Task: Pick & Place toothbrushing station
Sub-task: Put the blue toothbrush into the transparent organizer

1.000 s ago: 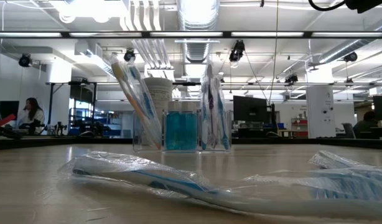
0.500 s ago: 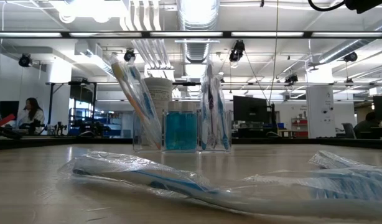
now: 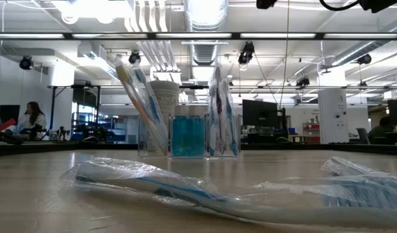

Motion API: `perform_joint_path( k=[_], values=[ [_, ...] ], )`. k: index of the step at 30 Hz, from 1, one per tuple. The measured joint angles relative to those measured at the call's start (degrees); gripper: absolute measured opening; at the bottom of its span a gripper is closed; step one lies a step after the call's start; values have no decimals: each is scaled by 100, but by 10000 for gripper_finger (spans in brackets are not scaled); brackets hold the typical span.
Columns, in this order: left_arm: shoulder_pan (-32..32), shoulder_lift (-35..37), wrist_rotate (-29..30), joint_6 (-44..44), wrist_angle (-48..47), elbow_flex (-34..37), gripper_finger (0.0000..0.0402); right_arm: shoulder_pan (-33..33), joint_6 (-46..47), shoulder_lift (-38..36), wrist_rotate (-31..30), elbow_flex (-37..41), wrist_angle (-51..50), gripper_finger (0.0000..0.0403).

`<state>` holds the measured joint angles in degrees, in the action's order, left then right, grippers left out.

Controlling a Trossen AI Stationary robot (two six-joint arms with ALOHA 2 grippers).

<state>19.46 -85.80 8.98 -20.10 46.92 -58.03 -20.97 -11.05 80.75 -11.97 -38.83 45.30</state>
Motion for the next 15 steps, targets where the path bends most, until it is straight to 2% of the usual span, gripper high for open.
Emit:
perform_joint_path(
  k=[6,10,15],
  values=[
    [224,163,267,-326,-26,15,23,-9,330,-90,0,89,-334,150],
    [403,265,346,-541,-25,21,23,-15,555,-167,49,222,-315,145],
    [742,389,809,-893,-99,21,23,-70,765,-227,69,509,-314,136]
  ],
)
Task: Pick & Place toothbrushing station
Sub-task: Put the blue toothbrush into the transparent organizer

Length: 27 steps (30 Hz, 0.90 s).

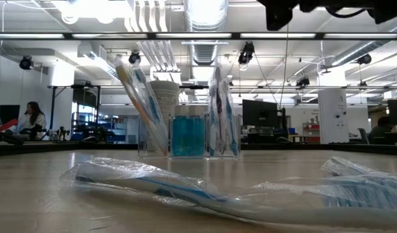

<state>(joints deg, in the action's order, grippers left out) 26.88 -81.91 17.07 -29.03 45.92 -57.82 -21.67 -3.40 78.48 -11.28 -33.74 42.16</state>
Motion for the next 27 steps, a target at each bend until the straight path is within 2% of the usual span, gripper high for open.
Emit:
perform_joint_path(
  k=[7,11,14,19,24,27],
  values=[
    [707,273,860,-730,-218,74,23,-20,179,-11,41,303,-3,123],
    [1098,517,1624,-907,-202,343,23,-22,155,-11,41,324,8,118],
    [1266,763,2110,-717,-178,645,23,-22,149,-11,69,324,16,116],
    [1373,1118,2247,-226,116,1342,23,-22,131,-11,76,324,43,115],
    [1370,1298,2703,210,884,2242,23,-22,131,-11,84,328,43,114],
    [1363,1246,3313,385,1537,2755,23,-22,108,-11,84,341,43,113]
  ],
)
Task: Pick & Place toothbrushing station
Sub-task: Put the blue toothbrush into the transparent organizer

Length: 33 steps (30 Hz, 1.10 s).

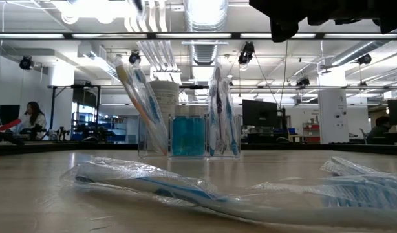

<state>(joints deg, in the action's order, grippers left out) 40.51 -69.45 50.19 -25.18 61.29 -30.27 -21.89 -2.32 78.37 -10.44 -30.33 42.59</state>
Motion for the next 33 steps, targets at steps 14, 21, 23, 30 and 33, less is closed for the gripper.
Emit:
perform_joint_path(
  k=[14,21,23,30,33],
  values=[
    [-842,-1555,1706,1009,736,191,23,-9,-64,0,0,13,8,93],
    [-1356,-2650,2313,1481,727,-327,23,-9,-108,2,0,13,-24,82],
    [-1429,-2867,2374,1461,725,-479,23,-13,-106,2,2,13,-28,82],
    [-1529,-3166,2890,1598,729,-667,23,-24,-89,2,9,37,-41,86],
    [-1539,-3274,2900,1964,724,-604,23,-24,-86,2,9,37,-39,81]
  ],
)
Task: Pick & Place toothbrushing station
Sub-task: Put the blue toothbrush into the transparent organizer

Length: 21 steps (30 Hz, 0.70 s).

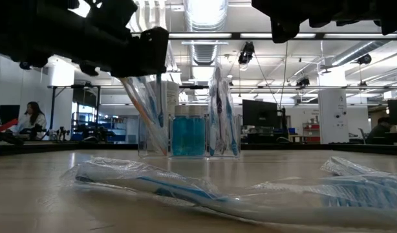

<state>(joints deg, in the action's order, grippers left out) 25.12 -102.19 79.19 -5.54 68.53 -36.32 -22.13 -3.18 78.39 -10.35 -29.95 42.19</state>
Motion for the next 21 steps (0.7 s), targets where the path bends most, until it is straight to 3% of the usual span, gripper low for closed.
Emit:
perform_joint_path(
  k=[9,21],
  values=[
    [-133,-304,-259,809,-224,-2,23,2,-5,0,0,0,11,68],
    [-303,-428,-280,2474,-1632,-9,25,2,-20,0,0,0,13,68]
  ],
)
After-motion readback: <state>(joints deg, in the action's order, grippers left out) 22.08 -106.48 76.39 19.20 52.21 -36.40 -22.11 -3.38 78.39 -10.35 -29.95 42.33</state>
